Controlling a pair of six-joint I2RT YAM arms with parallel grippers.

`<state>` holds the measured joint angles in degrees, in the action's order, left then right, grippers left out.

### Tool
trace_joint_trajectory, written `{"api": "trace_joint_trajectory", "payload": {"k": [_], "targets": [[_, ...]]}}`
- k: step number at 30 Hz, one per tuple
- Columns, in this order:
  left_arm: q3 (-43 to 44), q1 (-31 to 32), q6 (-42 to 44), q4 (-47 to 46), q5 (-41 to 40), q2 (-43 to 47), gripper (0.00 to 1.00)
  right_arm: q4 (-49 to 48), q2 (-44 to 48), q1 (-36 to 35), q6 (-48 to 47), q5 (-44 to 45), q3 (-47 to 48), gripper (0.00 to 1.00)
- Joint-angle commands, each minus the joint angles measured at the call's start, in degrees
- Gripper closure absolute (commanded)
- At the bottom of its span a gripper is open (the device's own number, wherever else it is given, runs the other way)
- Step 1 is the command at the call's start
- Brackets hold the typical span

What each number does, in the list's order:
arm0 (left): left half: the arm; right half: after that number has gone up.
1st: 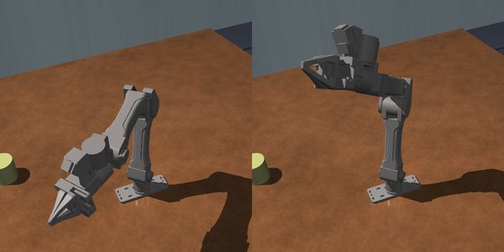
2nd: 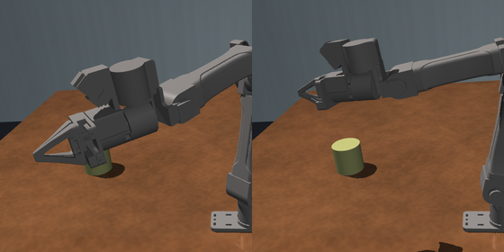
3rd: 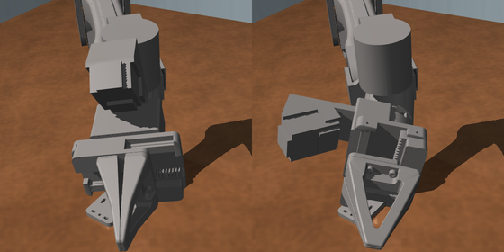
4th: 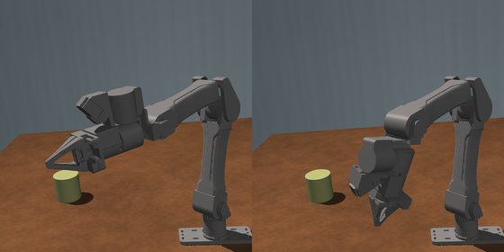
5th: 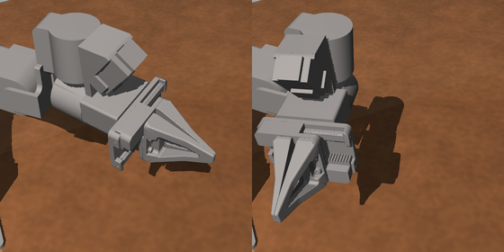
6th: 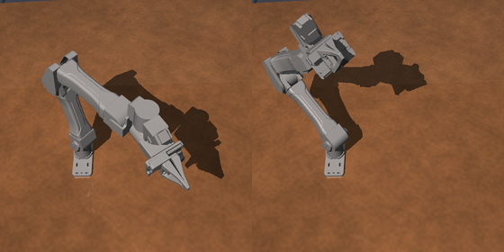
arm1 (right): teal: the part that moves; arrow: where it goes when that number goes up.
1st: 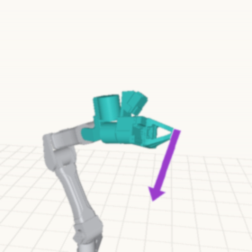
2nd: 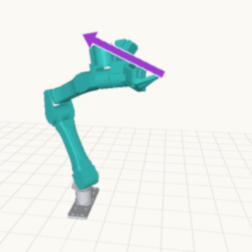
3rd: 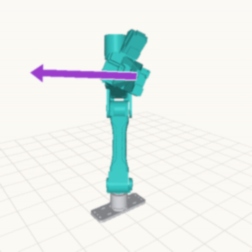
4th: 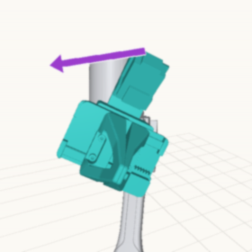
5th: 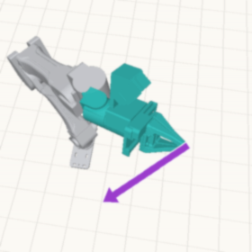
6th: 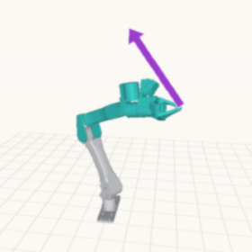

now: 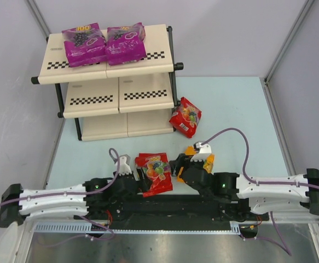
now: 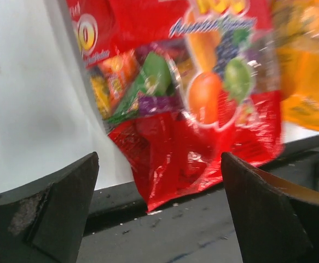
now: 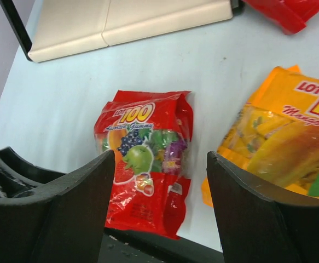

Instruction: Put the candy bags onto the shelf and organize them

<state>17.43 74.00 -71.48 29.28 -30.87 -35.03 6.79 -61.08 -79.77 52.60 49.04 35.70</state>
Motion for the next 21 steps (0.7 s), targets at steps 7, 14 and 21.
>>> {"api": "trace_joint_trajectory", "payload": {"k": [7,14,21], "targets": [[0.68,3.52,-9.82,-10.02,-7.18,-13.66,0.12,7.54,9.83,1.37,1.1,5.28,-3.27,0.28],[-1.08,3.52,-6.4,-18.45,-7.62,-13.93,0.21,10.17,14.14,2.51,2.33,5.46,-5.47,0.29],[-2.66,3.52,-5.6,-23.12,-6.22,-16.21,0.33,11.49,16.52,4.27,2.33,4.23,-6.26,0.3]]}}
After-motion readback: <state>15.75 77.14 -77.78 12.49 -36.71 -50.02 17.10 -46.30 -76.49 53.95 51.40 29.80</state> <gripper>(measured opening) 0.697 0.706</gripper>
